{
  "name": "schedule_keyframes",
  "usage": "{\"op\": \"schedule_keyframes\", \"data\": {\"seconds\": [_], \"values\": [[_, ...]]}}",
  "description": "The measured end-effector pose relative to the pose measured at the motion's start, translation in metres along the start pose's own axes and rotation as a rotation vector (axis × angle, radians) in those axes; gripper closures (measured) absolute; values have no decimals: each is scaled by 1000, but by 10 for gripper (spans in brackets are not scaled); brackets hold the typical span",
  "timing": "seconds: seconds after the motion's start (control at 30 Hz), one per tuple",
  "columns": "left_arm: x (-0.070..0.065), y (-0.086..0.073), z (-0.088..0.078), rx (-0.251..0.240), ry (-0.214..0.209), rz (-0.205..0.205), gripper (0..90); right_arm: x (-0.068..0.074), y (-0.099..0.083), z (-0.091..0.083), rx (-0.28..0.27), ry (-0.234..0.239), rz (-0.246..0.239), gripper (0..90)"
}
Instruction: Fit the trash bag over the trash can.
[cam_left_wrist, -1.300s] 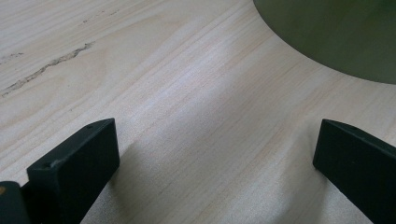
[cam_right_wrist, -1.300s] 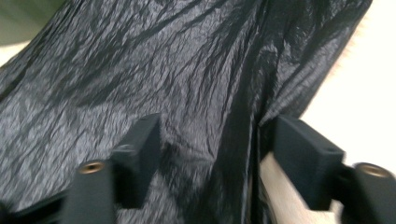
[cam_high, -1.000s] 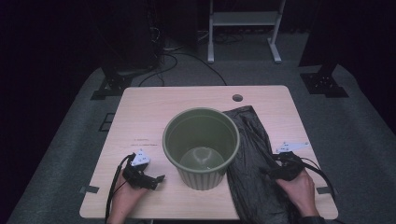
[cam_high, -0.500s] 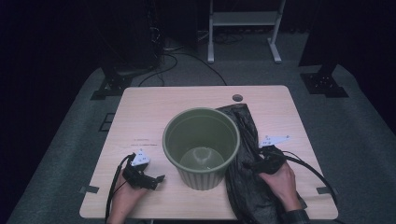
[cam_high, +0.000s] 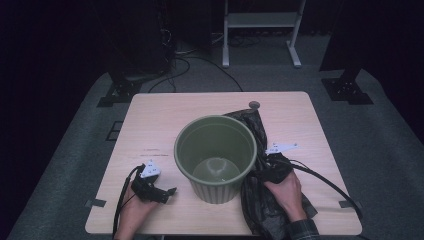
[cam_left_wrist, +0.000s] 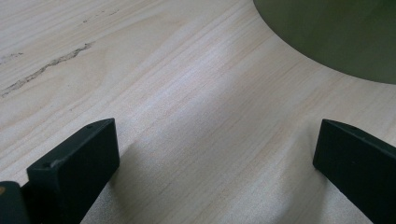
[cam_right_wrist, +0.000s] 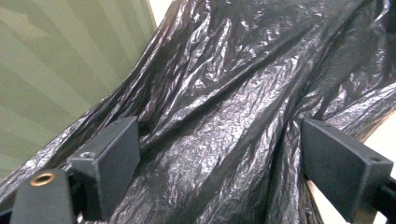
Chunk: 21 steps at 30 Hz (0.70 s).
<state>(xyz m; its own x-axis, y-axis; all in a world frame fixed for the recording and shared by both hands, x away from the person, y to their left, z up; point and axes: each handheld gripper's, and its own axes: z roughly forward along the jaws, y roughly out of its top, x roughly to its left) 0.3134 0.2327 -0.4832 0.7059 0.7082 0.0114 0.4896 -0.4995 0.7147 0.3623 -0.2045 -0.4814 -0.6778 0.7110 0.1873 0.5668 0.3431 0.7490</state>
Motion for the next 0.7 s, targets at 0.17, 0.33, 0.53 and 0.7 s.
{"op": "schedule_keyframes", "data": {"seconds": [0.17, 0.33, 0.53, 0.7], "values": [[0, 0, 0, 0, 0, 0, 0, 8, 2, 7, 28, -59, -35, 131], [0, 0, 0, 0, 0, 0, 0, 22, 4, 15, 56, -147, -107, 132], [0, 0, 0, 0, 1, 0, 0, 26, 3, 10, 47, -148, -102, 347], [0, 0, 0, 0, 0, 0, 0, 27, 3, 3, 58, -135, -100, 704]]}}
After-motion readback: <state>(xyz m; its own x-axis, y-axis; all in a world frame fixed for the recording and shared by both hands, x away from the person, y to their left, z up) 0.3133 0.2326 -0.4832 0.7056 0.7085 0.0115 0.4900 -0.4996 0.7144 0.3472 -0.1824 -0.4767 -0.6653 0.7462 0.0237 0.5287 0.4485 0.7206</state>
